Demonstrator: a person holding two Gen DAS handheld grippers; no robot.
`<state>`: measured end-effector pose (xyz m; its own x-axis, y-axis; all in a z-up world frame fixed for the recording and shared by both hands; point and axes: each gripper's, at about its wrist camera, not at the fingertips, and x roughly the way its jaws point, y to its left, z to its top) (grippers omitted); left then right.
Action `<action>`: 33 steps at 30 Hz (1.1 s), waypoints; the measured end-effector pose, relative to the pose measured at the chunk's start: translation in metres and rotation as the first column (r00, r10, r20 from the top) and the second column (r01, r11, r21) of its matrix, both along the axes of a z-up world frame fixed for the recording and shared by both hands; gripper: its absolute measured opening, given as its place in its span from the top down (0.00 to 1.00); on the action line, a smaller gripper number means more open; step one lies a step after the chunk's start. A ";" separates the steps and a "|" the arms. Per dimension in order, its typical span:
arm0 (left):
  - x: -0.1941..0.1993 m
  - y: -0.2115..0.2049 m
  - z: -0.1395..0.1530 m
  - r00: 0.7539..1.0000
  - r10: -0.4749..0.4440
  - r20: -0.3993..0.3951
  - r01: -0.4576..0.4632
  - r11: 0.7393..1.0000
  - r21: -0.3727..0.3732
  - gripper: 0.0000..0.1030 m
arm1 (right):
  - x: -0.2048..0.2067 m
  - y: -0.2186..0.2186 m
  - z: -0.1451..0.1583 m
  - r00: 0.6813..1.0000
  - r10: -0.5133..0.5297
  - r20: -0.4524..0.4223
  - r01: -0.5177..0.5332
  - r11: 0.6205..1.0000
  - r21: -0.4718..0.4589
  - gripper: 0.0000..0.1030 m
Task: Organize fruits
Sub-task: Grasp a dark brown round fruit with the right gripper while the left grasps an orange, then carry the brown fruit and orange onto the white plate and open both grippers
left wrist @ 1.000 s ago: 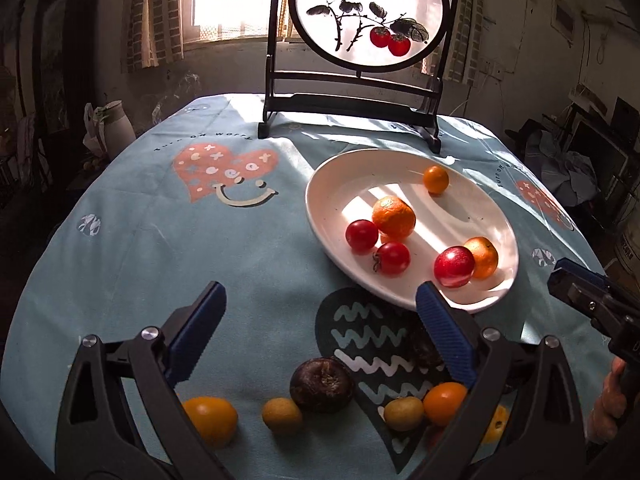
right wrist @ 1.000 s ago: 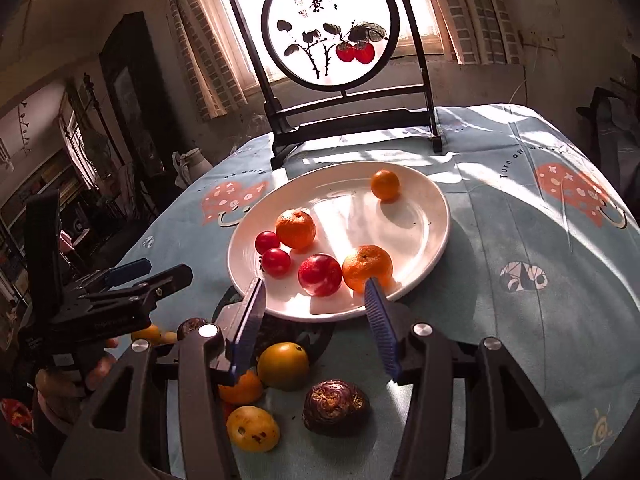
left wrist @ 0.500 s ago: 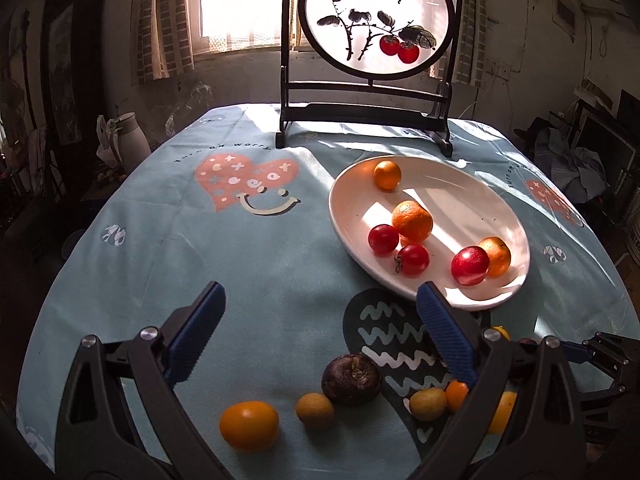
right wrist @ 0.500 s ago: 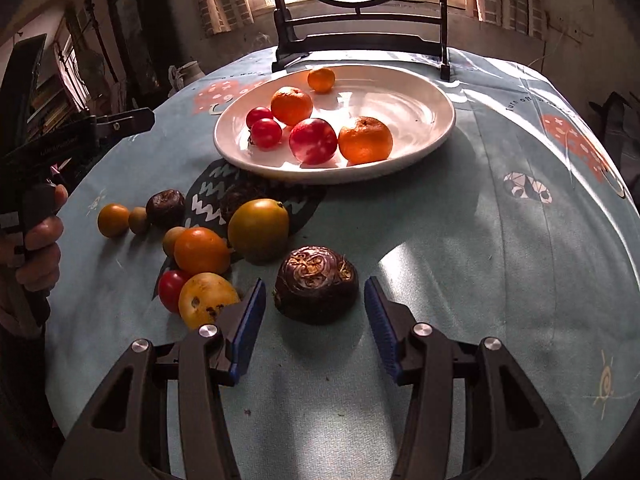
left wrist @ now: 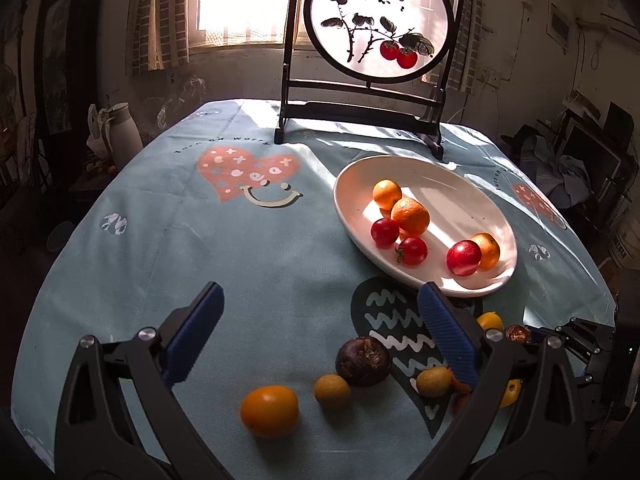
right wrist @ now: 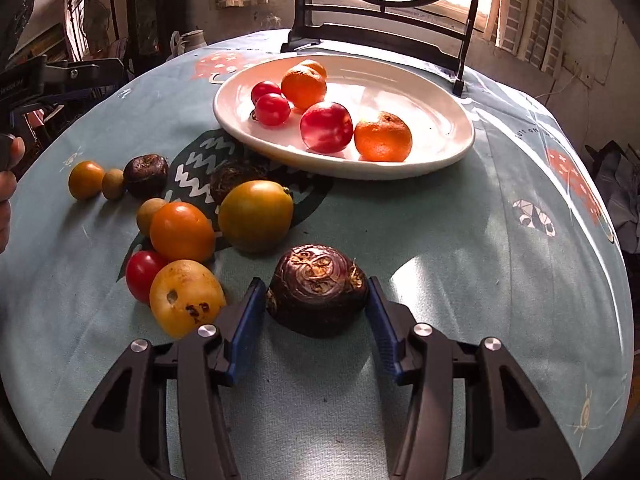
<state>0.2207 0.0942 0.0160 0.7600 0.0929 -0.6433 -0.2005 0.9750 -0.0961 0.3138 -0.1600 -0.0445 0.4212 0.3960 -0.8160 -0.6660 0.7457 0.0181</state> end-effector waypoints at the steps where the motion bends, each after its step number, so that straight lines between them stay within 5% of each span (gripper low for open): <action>1: -0.003 0.007 0.000 1.000 -0.002 0.005 0.002 1.000 0.000 0.04 | 0.001 -0.001 0.000 1.000 -0.001 -0.004 0.001 1.000 0.006 0.53; 9: -0.026 0.060 -0.027 0.986 -0.153 -0.064 0.151 0.988 -0.038 0.05 | 0.011 -0.013 0.001 0.996 -0.051 -0.068 0.056 0.996 0.072 0.54; 18: -0.043 0.037 -0.035 0.934 -0.346 -0.092 0.350 0.936 0.026 0.07 | 0.010 -0.012 0.001 0.997 -0.047 -0.059 0.050 0.997 0.063 0.54; 21: -0.042 0.029 -0.044 0.919 -0.370 -0.137 0.379 0.925 0.041 0.20 | 0.010 -0.012 0.001 0.997 -0.044 -0.057 0.048 0.997 0.060 0.54; 24: -0.037 0.028 -0.055 0.901 -0.388 -0.193 0.398 0.917 0.015 0.58 | 0.010 -0.012 0.001 0.997 -0.044 -0.057 0.047 0.997 0.061 0.54; 33: -0.028 0.031 -0.070 0.902 -0.344 -0.263 0.362 0.932 0.024 0.61 | 0.009 -0.012 0.001 0.998 -0.042 -0.052 0.045 0.997 0.057 0.54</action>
<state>0.1923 0.1247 -0.0543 0.5667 -0.0996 -0.8179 0.1494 0.9886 -0.0168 0.3232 -0.1715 -0.0436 0.3977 0.4256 -0.8129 -0.6304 0.7705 0.0950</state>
